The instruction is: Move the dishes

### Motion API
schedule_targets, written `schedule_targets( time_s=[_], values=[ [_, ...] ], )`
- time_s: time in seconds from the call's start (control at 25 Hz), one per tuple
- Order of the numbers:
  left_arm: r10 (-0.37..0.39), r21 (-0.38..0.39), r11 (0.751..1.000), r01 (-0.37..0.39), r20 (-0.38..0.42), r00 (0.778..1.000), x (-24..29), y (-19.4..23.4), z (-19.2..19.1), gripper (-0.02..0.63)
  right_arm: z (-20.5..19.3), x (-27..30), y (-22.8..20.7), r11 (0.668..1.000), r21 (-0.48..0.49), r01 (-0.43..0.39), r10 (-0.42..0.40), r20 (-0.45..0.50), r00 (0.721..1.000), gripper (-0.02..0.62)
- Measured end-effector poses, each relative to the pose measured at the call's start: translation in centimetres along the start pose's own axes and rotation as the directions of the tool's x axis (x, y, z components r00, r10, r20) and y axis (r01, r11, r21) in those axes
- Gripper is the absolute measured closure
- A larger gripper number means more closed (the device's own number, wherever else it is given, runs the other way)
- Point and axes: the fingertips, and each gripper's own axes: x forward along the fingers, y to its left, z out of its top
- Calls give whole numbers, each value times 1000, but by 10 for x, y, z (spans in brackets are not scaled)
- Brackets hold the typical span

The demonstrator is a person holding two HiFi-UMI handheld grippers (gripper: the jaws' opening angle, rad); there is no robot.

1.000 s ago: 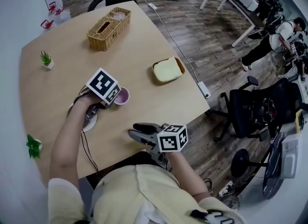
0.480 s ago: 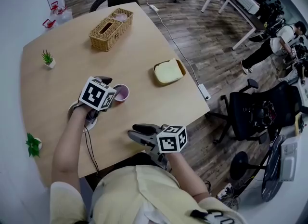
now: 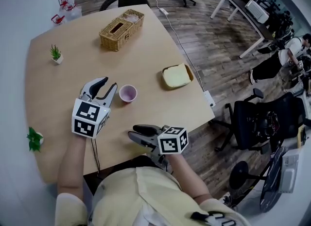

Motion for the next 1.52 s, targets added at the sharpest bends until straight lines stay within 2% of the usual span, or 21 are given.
schedule_targets(
  time_s=[0.2,0.4,0.68,1.08,1.36,1.52],
  values=[
    [107,-108,989,-98,83,991,-41,18,10,476,4,8,6,1000,-27,-16,16,-14,1000,413],
    [236,-172,961,-218,94,967,-81,38,-1,477,6,18,8,998,-54,-34,32,-40,999,414],
    [352,-267,905,-331,32,936,-127,57,-39,479,14,41,13,993,-103,-51,44,-70,997,417],
    [472,-370,807,-461,-65,879,-185,59,-93,477,22,85,25,986,-159,-58,39,-124,992,420],
    [519,-420,750,-511,-104,848,-214,53,-117,478,23,112,25,985,-167,-45,17,-167,986,420],
    [524,-443,732,-518,-121,843,-223,46,-130,477,29,128,18,987,-159,-1,-25,-160,987,420]
  ],
)
